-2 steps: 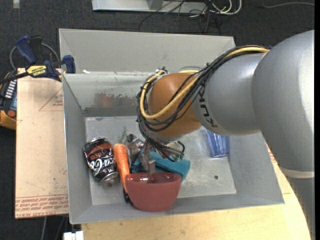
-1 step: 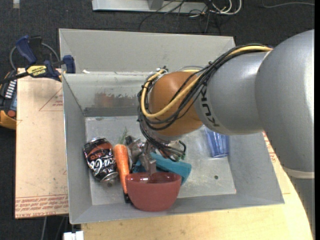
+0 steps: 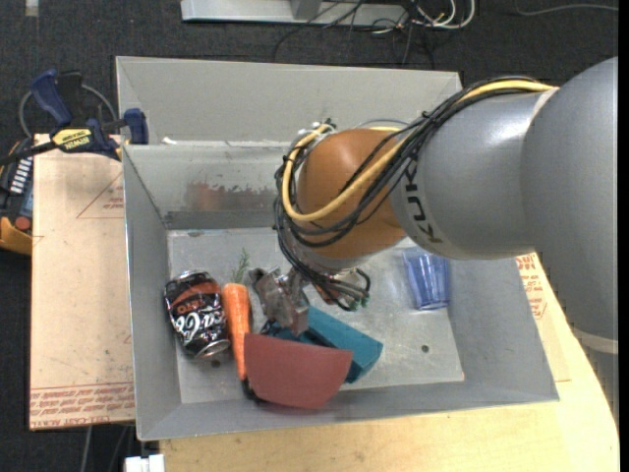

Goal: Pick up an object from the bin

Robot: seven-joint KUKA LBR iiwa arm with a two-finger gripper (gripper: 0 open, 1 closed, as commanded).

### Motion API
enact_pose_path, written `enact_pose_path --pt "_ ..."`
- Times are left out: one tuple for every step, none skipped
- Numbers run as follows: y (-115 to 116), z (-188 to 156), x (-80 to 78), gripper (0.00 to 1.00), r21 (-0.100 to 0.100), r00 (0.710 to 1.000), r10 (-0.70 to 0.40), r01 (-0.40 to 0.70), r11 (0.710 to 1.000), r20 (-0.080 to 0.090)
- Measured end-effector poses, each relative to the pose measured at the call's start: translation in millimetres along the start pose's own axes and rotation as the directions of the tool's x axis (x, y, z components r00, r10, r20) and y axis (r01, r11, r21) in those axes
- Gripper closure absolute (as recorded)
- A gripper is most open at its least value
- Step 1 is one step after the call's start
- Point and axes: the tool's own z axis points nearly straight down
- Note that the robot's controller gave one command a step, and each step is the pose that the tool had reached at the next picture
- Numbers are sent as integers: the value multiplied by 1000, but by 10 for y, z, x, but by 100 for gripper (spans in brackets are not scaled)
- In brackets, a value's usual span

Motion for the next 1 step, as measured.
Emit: enact_pose_path --pt "1 -144 -19 100 0 1000 1 -1 1000 3"
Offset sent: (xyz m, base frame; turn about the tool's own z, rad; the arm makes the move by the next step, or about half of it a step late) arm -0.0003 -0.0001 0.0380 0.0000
